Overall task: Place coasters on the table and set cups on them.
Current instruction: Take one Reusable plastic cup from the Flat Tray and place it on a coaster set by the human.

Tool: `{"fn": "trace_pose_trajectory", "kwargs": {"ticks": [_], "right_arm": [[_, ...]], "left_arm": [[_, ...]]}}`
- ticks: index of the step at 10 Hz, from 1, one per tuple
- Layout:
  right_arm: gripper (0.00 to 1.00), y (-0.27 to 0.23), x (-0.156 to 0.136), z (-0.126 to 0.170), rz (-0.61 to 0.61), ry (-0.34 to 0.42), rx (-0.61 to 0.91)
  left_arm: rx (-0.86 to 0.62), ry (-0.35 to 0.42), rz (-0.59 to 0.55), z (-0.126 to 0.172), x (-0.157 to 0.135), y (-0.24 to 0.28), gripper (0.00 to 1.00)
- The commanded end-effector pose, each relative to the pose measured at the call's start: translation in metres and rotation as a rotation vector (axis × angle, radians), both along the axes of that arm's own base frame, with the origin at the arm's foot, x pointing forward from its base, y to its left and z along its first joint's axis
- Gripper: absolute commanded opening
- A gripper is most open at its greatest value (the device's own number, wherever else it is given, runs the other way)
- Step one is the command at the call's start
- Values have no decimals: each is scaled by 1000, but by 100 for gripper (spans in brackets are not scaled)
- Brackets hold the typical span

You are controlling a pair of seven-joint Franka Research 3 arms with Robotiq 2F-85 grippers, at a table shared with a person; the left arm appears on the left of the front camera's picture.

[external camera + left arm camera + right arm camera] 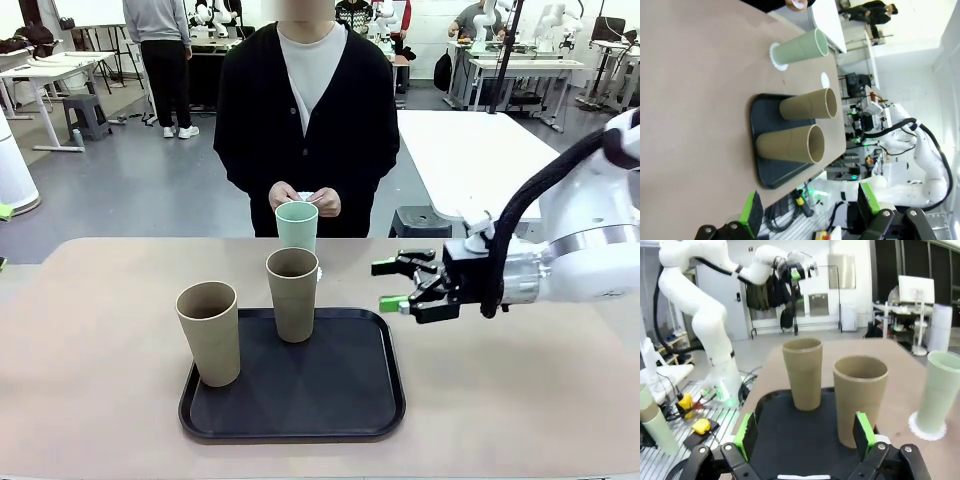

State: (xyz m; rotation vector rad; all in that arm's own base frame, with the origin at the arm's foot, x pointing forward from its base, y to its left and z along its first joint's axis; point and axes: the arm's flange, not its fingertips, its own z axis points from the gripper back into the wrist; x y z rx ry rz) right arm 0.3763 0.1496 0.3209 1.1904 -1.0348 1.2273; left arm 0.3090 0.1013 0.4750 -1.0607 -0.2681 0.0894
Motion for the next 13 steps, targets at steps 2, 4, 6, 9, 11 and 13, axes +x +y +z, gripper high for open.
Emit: {"fn": "trace_pose_trajectory", "kwargs": {"ticks": [2, 4, 6, 9, 11, 13], "right_arm": [[100, 20, 27, -17, -44, 1, -111], [100, 35, 39, -27, -102, -30, -177], [100, 48, 48, -31, -107, -44, -205], [100, 63, 54, -33, -73, -25, -213], [100, 68, 56, -32, -45, -16, -222], [100, 59, 49, -30, -49, -34, -213]], "left_arm": [[-8, -5, -3, 0, -1, 0, 100], [-8, -5, -3, 0, -1, 0, 100], [-8, -5, -3, 0, -1, 0, 100], [-8, -5, -3, 0, -1, 0, 100], [-8, -5, -3, 0, -1, 0, 100], [-8, -5, -3, 0, -1, 0, 100]]}}
